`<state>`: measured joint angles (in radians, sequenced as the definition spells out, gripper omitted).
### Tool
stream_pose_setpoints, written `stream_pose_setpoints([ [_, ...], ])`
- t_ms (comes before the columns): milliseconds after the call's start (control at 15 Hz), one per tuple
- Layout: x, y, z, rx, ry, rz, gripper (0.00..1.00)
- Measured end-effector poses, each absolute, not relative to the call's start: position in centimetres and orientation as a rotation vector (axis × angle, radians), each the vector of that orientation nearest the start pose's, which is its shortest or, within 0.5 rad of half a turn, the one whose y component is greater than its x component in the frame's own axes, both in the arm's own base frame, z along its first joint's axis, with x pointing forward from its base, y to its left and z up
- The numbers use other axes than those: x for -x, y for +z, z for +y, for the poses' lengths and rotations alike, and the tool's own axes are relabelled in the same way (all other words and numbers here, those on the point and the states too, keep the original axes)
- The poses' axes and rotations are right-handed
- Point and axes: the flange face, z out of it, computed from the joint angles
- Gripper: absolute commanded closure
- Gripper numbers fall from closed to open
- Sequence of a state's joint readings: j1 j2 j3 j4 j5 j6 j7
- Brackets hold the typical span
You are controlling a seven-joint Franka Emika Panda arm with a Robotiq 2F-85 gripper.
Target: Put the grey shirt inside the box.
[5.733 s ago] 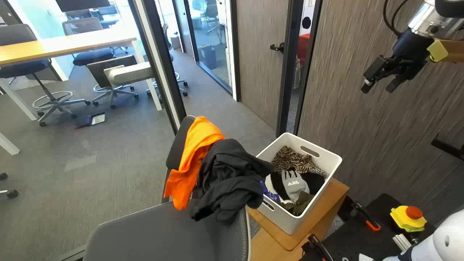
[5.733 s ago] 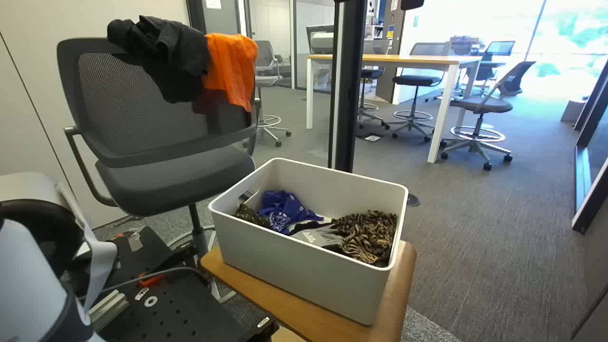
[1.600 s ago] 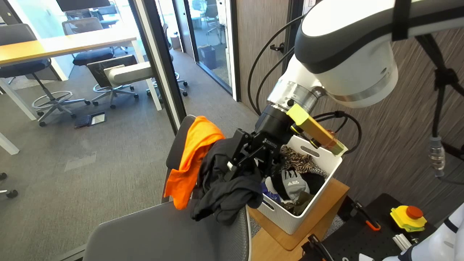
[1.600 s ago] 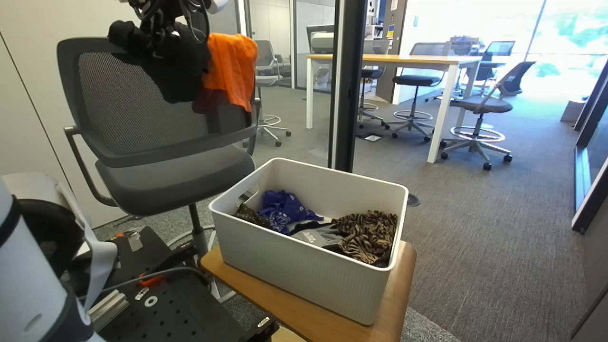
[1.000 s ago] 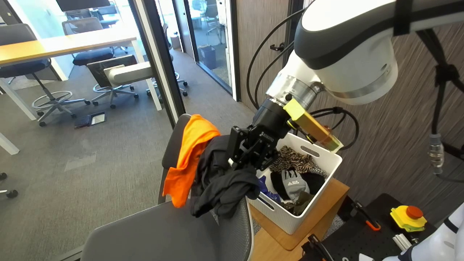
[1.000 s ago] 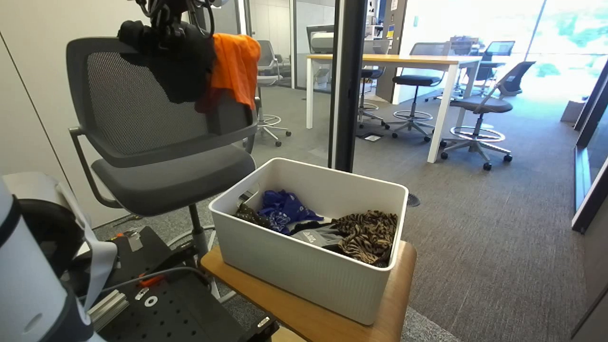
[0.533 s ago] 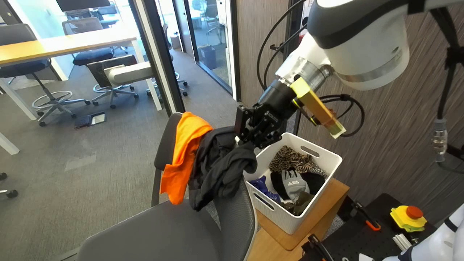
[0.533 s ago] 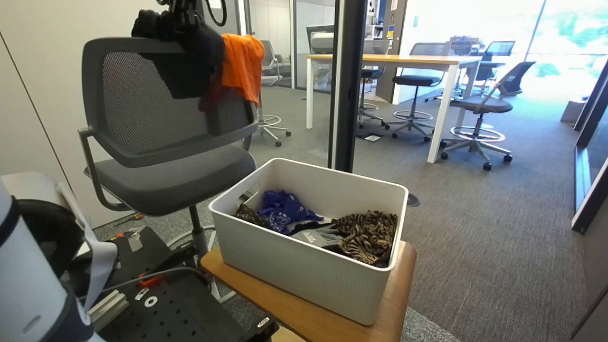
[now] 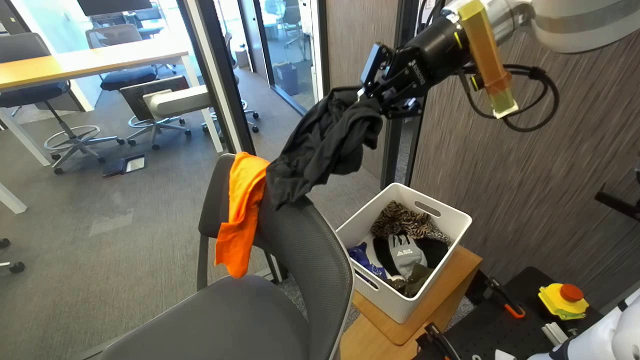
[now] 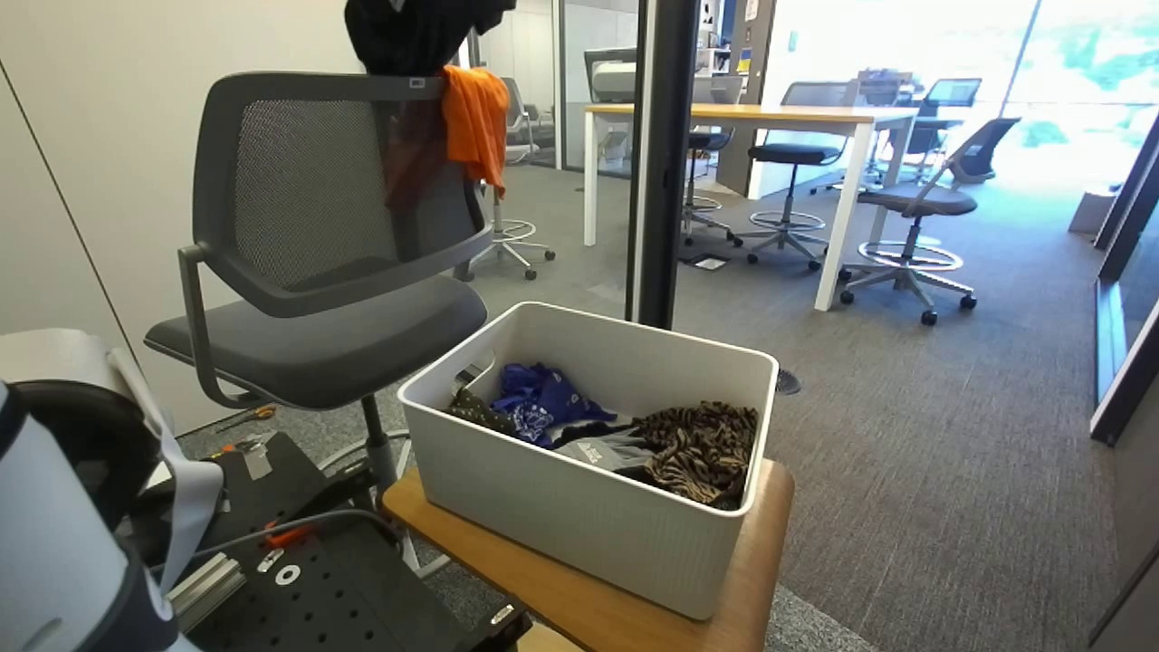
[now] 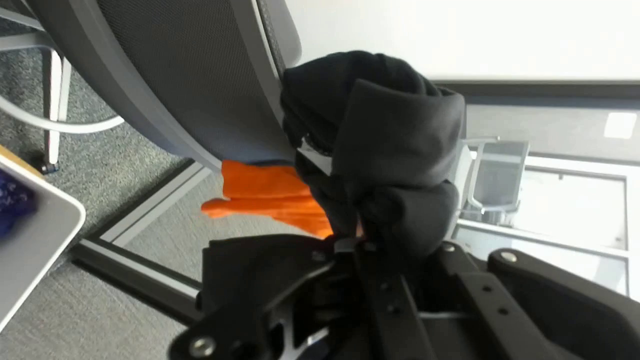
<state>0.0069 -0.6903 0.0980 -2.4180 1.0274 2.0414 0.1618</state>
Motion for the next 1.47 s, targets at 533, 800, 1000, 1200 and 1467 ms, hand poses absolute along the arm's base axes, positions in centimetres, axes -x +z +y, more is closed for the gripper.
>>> stream_pose_setpoints([
  [533,-39.4,58.4,2.3,2.414,-0.369,0.582,0.88],
  [800,-41.6,53.3,2.6,2.651,-0.283,0.460,0.89],
  [1000,-43.5,49.7,3.0,2.782,-0.246,0.399,0.89],
  [1200,-45.1,45.7,3.2,2.883,-0.192,0.344,0.89],
  [1467,-46.4,39.6,3.7,2.979,-0.094,0.272,0.90],
])
